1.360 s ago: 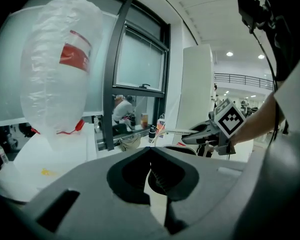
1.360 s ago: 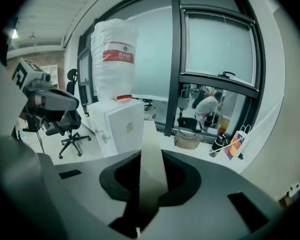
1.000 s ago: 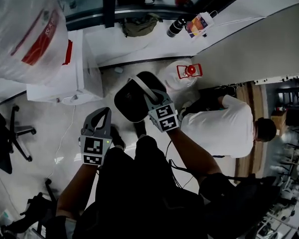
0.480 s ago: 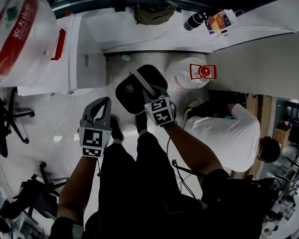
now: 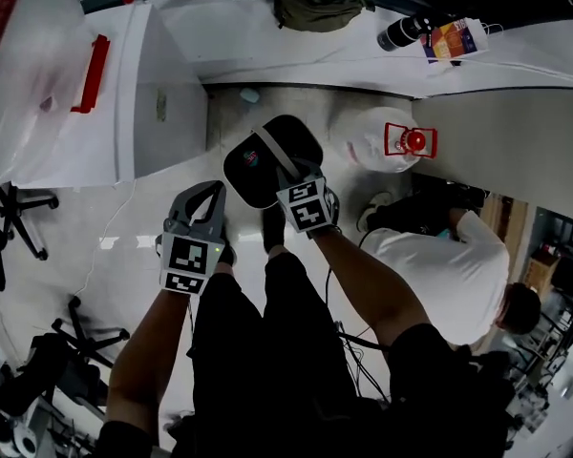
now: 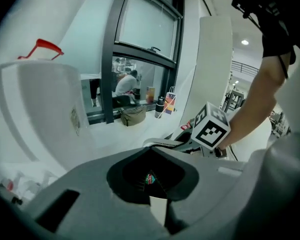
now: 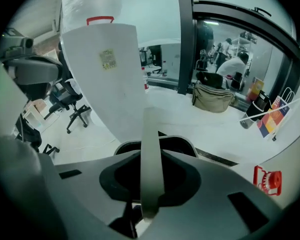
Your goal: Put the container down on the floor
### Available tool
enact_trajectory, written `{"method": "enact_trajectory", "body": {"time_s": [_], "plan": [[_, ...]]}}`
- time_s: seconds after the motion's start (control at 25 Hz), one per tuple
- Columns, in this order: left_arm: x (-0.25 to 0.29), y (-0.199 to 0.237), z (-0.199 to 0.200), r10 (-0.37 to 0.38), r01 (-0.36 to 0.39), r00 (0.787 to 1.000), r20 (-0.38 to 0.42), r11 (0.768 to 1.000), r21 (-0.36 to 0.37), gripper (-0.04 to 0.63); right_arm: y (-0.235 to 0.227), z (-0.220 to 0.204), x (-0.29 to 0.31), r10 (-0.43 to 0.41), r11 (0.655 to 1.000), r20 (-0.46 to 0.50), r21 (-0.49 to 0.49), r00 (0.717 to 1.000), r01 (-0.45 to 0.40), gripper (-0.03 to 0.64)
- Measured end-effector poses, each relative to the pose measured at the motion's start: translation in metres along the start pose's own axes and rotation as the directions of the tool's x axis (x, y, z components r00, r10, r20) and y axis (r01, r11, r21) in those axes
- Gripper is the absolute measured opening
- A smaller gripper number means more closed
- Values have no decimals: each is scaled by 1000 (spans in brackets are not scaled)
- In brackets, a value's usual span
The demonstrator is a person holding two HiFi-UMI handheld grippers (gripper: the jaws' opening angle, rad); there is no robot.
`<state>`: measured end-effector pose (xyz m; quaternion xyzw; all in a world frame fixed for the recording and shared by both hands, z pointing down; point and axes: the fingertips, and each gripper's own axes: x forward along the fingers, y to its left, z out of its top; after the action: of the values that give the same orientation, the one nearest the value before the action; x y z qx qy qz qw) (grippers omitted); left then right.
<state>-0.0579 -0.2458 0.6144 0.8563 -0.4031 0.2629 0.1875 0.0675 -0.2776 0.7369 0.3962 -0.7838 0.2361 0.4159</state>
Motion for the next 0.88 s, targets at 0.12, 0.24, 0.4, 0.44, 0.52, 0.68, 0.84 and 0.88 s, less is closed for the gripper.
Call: {"method": "enact_trajectory", "body": {"time_s": [0.12, 0.24, 0.4, 0.44, 0.52, 0.68, 0.84, 0.88], "plan": [[14, 3, -13, -28, 29, 1000, 8, 999, -42, 11, 2, -8, 25, 15, 1000, -22, -3, 1000, -15, 66], [29, 4, -28, -38, 37, 999, -15, 998, -51, 11, 1, -18, 50, 25, 1000, -46, 8, 999, -25, 66], [45, 17, -47, -8, 4, 999, -40, 997, -83, 11, -1, -30, 83, 30, 999, -78, 29, 997, -28, 66], [49, 21, -51, 3, -8, 999, -45, 994, -112, 11, -1, -33, 91, 33, 999, -85, 37, 996, -30, 66], [57, 27, -57, 10, -19, 999, -51, 986, -167, 11, 0, -41, 107, 41, 998, -101, 46, 994, -37, 66], [81, 29, -66, -12, 3, 998, -61, 989, -145, 11, -1, -51, 139, 50, 998, -134, 49, 990, -44, 66], [95, 32, -83, -9, -8, 996, -88, 981, -193, 11, -2, -58, 161, 54, 997, -154, 56, 987, -45, 66], [98, 33, -87, -7, -14, 996, -94, 977, -214, 11, -3, -58, 166, 54, 997, -159, 59, 986, -45, 66]]}}
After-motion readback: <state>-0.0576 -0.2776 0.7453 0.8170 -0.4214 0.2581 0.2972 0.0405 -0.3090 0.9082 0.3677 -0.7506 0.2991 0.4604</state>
